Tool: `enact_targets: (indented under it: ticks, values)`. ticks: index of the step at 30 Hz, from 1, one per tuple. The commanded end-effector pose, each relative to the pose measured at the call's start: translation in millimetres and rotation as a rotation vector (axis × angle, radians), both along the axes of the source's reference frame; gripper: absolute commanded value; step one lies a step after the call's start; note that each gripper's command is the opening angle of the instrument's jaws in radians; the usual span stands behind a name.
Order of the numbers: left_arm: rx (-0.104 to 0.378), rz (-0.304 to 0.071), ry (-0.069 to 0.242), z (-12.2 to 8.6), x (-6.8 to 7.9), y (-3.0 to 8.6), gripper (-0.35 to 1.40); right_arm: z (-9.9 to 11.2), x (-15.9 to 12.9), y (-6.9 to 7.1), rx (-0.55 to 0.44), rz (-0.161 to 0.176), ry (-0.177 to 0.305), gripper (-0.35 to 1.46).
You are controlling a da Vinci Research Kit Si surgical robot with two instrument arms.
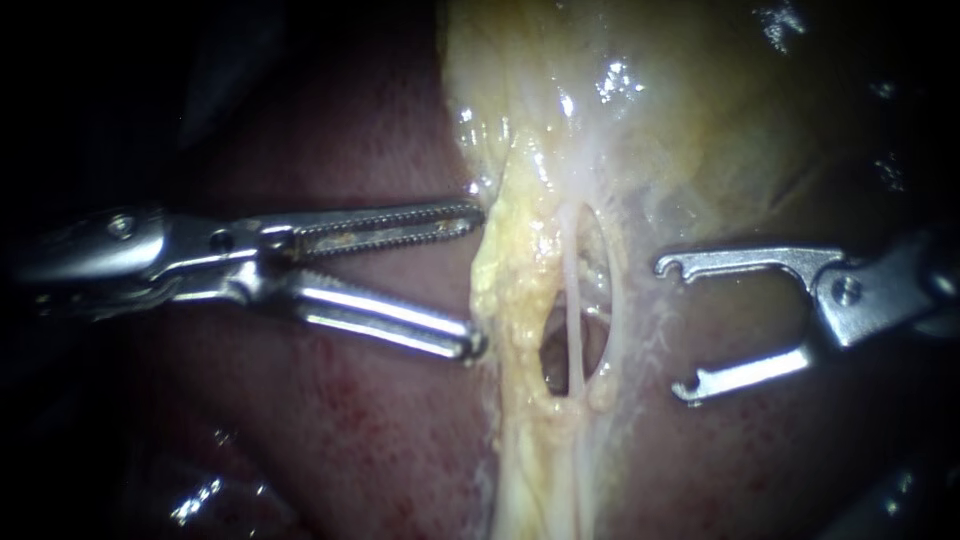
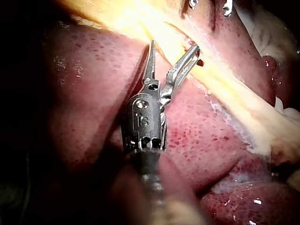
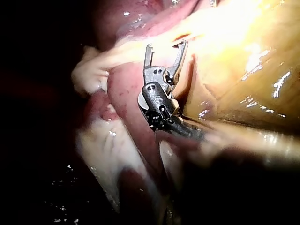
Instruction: Grabbing gallbladder
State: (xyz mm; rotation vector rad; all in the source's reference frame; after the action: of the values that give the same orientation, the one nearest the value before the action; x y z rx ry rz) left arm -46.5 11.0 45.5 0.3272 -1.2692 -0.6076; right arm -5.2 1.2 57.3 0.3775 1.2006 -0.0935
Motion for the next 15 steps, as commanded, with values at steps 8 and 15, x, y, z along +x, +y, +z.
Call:
enact_targets:
  ticks: [8,15]
  values:
    - [0.012,-0.008,0.024,1.4,-0.5,1.0,0.42,0.0,0.0,0.0,0.0,0.0,0.0,0.6]
    - [0.029,-0.019,0.032,2.0,-0.6,1.3,0.09,0.0,0.0,0.0,0.0,0.0,0.0,0.6]
